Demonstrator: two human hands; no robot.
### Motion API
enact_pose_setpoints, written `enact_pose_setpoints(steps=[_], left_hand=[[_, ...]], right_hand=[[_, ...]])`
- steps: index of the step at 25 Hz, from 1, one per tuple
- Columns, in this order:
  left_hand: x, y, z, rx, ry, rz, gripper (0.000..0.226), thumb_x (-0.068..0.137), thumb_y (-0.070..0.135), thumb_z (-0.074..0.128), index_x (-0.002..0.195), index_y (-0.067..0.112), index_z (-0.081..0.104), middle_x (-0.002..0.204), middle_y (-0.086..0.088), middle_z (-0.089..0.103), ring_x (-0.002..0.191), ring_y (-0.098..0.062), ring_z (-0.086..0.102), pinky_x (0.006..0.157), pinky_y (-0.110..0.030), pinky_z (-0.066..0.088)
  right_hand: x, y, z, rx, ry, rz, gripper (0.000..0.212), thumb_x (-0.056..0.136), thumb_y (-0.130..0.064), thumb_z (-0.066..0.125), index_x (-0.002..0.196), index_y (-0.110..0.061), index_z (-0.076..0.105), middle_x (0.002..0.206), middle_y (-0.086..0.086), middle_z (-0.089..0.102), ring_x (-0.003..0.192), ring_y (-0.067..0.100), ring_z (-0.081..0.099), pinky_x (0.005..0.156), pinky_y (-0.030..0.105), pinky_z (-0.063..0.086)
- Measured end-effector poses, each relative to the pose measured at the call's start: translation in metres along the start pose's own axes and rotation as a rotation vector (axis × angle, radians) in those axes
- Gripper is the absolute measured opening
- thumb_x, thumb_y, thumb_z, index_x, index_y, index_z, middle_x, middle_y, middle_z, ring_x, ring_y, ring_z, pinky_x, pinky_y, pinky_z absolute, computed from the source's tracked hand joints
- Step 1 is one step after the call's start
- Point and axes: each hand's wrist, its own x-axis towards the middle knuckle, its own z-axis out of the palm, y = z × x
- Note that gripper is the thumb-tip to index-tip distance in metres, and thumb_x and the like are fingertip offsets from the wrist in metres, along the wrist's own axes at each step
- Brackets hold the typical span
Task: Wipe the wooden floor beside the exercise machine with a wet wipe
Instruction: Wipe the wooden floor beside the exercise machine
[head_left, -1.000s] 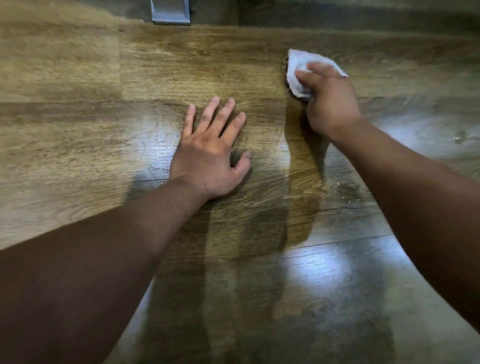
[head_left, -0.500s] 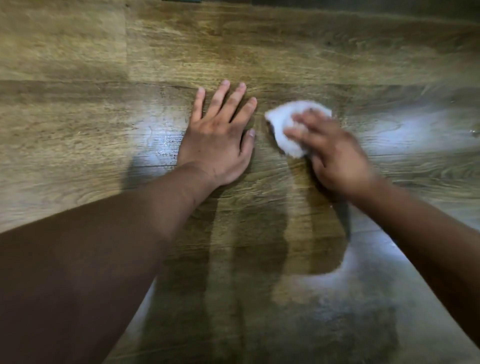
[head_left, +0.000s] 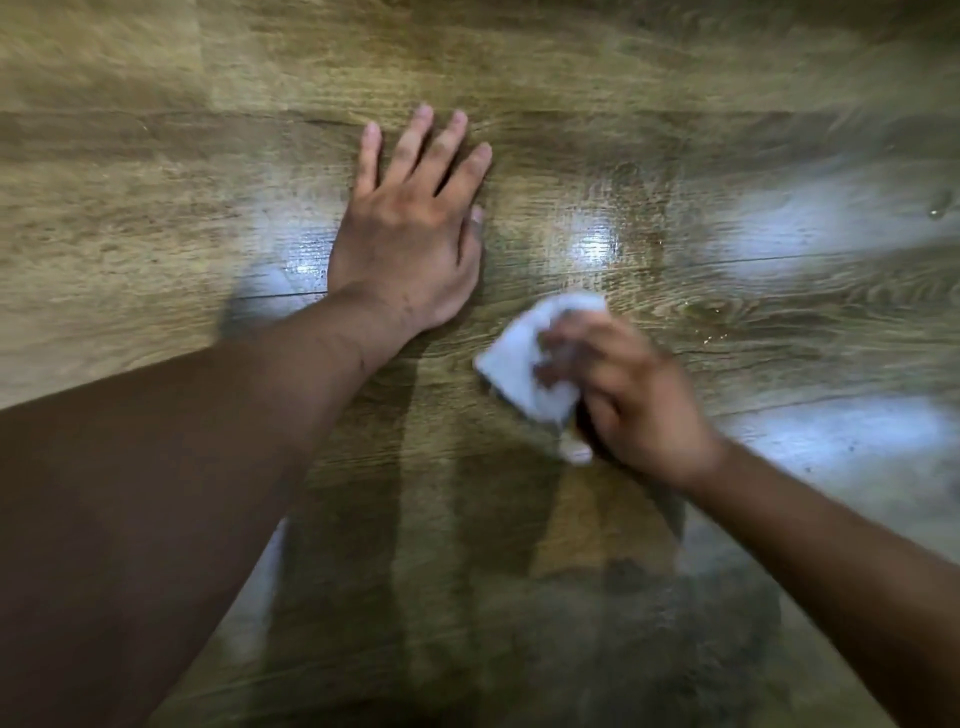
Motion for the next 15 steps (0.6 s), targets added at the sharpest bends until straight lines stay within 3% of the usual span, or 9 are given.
enact_pose_setpoints(steps=[2, 4, 6, 10, 13, 15], left_hand=[[-0.001, -0.001, 0.000, 0.010, -0.013, -0.010, 0.054, 0.099, 0.035, 0.030, 0.150, 0.018, 0.035, 0.161, -0.005, 0.025, 0.150, -0.027, 0.013, 0.121, -0.052, 0.004], [-0.001, 0.000, 0.000, 0.020, -0.011, -0.007, 0.053, 0.100, 0.034, 0.029, 0.150, 0.018, 0.035, 0.161, -0.004, 0.025, 0.150, -0.026, 0.013, 0.121, -0.052, 0.003], [0.000, 0.000, 0.001, 0.010, -0.005, -0.006, 0.052, 0.100, 0.033, 0.030, 0.149, 0.017, 0.036, 0.161, -0.003, 0.025, 0.151, -0.025, 0.013, 0.122, -0.050, 0.002], [-0.001, -0.003, 0.002, -0.004, -0.005, 0.000, 0.054, 0.098, 0.031, 0.030, 0.150, 0.016, 0.035, 0.161, -0.004, 0.025, 0.151, -0.025, 0.013, 0.122, -0.049, 0.001], [-0.001, -0.002, 0.003, -0.023, 0.041, -0.003, 0.054, 0.098, 0.031, 0.033, 0.149, 0.016, 0.038, 0.160, -0.005, 0.029, 0.150, -0.026, 0.017, 0.122, -0.049, 0.003], [0.000, -0.001, 0.003, -0.021, 0.039, -0.007, 0.054, 0.098, 0.031, 0.033, 0.149, 0.016, 0.038, 0.160, -0.004, 0.029, 0.150, -0.026, 0.016, 0.122, -0.050, 0.003]], right_hand=[[0.058, 0.021, -0.004, -0.043, 0.135, 0.070, 0.039, 0.077, 0.000, 0.043, 0.099, -0.006, 0.075, 0.118, 0.014, 0.068, 0.119, 0.028, 0.058, 0.109, 0.022, 0.037], [0.113, 0.032, -0.004, -0.048, 0.256, 0.123, 0.041, 0.073, 0.000, 0.044, 0.099, -0.005, 0.075, 0.116, 0.013, 0.070, 0.115, 0.031, 0.062, 0.106, 0.027, 0.042], [0.135, 0.028, -0.002, -0.020, 0.287, 0.180, 0.043, 0.072, 0.003, 0.046, 0.104, -0.004, 0.074, 0.117, 0.015, 0.069, 0.116, 0.032, 0.062, 0.107, 0.026, 0.040], [0.034, -0.009, 0.017, -0.003, 0.253, 0.149, 0.037, 0.084, -0.001, 0.044, 0.110, 0.001, 0.071, 0.125, 0.020, 0.064, 0.123, 0.032, 0.055, 0.112, 0.021, 0.032], [-0.060, -0.044, 0.021, -0.027, 0.055, 0.104, 0.038, 0.083, -0.007, 0.049, 0.116, -0.001, 0.068, 0.134, 0.016, 0.058, 0.133, 0.031, 0.047, 0.115, 0.037, 0.034], [-0.056, -0.031, 0.016, -0.094, 0.032, 0.053, 0.032, 0.083, -0.012, 0.055, 0.109, -0.004, 0.072, 0.121, 0.015, 0.065, 0.119, 0.035, 0.056, 0.101, 0.045, 0.045]])
